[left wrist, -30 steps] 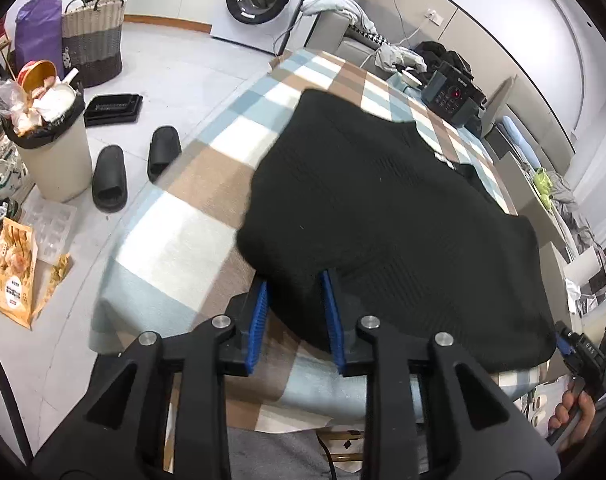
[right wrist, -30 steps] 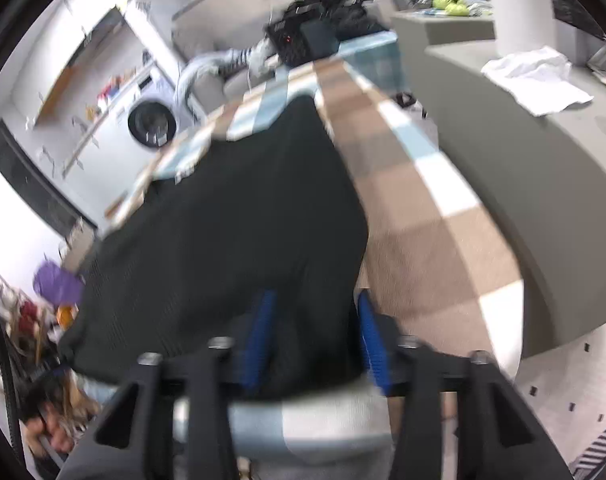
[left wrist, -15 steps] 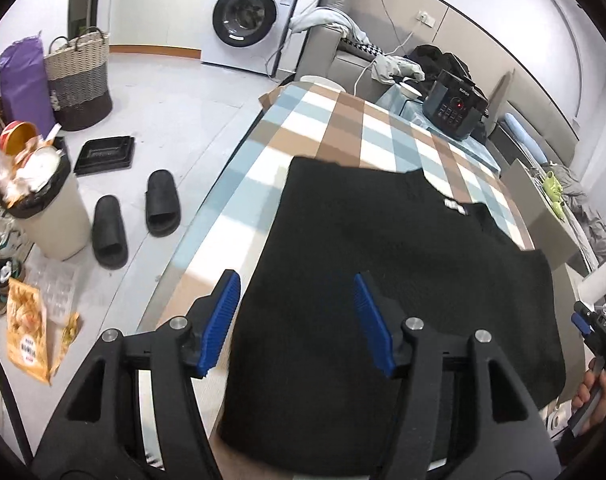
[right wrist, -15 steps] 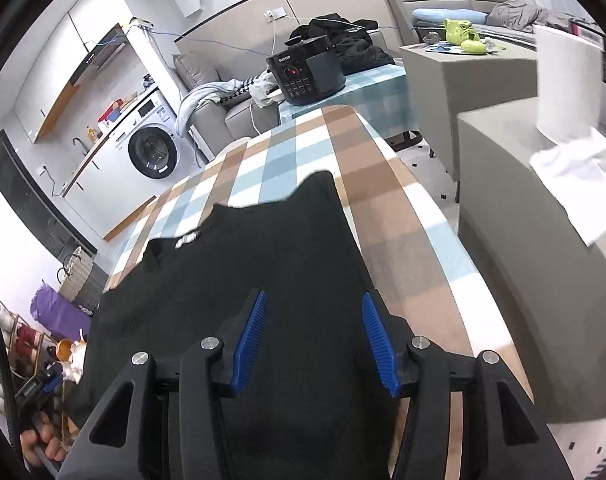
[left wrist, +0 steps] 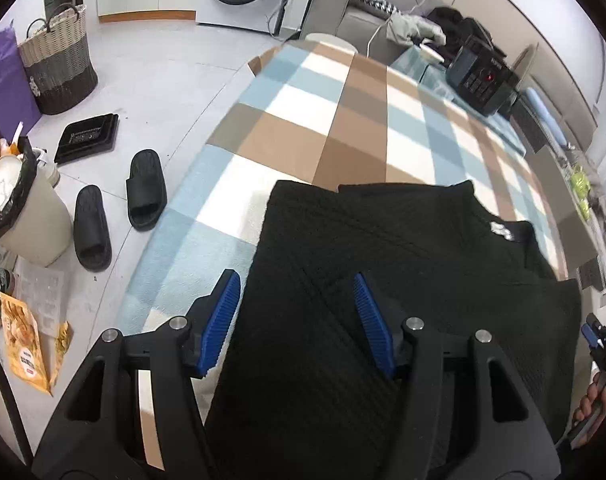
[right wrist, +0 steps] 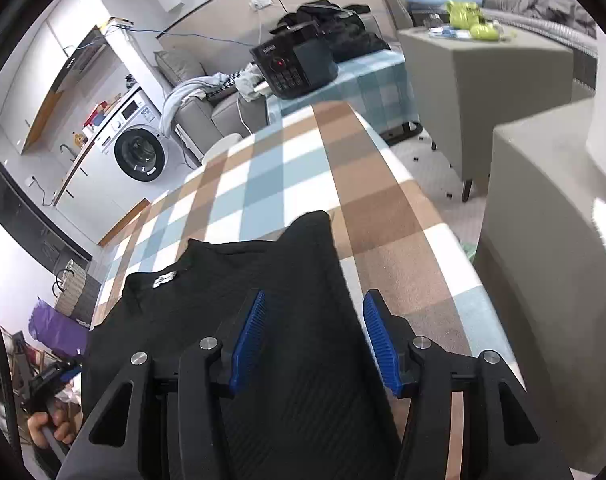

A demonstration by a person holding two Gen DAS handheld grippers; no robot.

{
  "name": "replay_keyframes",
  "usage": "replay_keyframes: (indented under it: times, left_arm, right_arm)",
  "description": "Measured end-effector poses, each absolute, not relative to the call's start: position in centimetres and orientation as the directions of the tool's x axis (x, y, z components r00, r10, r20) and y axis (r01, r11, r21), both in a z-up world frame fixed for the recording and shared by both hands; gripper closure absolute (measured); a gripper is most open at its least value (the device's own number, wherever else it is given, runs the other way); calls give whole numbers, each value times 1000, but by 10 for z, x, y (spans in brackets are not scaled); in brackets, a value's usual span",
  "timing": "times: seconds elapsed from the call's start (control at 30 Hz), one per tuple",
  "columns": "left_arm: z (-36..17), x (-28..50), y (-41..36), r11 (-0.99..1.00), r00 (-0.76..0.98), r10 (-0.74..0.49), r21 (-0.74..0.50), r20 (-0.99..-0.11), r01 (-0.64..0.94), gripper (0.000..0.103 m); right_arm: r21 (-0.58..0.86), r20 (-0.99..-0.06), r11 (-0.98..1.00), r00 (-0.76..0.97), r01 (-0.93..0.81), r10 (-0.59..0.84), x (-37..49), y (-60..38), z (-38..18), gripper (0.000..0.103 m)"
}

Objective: Fold small clothes

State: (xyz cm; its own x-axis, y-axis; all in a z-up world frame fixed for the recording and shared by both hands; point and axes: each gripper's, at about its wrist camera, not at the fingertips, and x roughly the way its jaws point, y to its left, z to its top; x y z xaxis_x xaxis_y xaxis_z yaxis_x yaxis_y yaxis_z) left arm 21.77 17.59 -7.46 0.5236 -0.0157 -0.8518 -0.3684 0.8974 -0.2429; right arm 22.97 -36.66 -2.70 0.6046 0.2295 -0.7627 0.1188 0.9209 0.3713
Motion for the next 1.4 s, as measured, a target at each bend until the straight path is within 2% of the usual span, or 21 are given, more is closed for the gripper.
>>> replay_keyframes:
  times: [0.2,0.3,0.37,0.43,0.47,0.5,0.53,0.57,0.6,0.63,0.87,1.0,1.23,1.4]
  left_arm:
    - [-86,234,167,907,536,-10,-234,-844,-351,47]
    - [-86,233,167,906,560,-9,-243,-829,-346,69]
    - [-84,232,168,906,575,5,-240,-818,-348,89]
    - [-80,228,169,906,600,15,-243,-800,-346,96]
    - [-78,227,169,906,607,17,-244,-794,-346,98]
    - [-76,225,170,906,616,19,-248,-788,-345,99]
    - [-72,223,169,906,625,21,-250,-780,-342,100]
    - [-69,221,169,907,635,23,-251,-772,-339,100]
    - [-67,218,168,909,640,23,-251,-768,-334,100]
    - [-65,217,168,909,644,24,-251,-765,-333,100]
    - [-64,214,169,904,642,19,-261,-767,-339,100]
    - [-66,215,171,897,642,20,-270,-767,-351,100]
    - [-32,211,174,891,722,26,-311,-691,-330,102]
    - [-12,229,179,896,743,65,-289,-666,-337,102]
  right_arm:
    - [387,-784,911,570,141,245,249,-375,-48,51]
    - [395,-776,912,570,108,269,252,-369,-48,51]
    - [388,-767,918,580,81,273,254,-364,-46,51]
    - [359,-760,931,597,58,256,256,-358,-43,51]
    - [340,-758,939,605,48,243,257,-355,-41,58]
    - [320,-755,947,614,39,230,257,-352,-39,64]
    - [290,-753,957,621,21,215,257,-347,-36,78]
    - [271,-755,962,624,15,203,258,-344,-35,84]
    - [250,-759,968,619,-7,200,258,-340,-35,94]
    - [239,-761,971,616,-23,202,257,-336,-34,96]
    - [275,-767,961,594,-39,244,257,-335,-35,94]
    - [238,-782,970,584,-39,215,262,-333,-42,96]
    - [227,-663,971,720,-71,207,250,-337,8,99]
    - [223,-616,974,767,-52,182,265,-336,32,99]
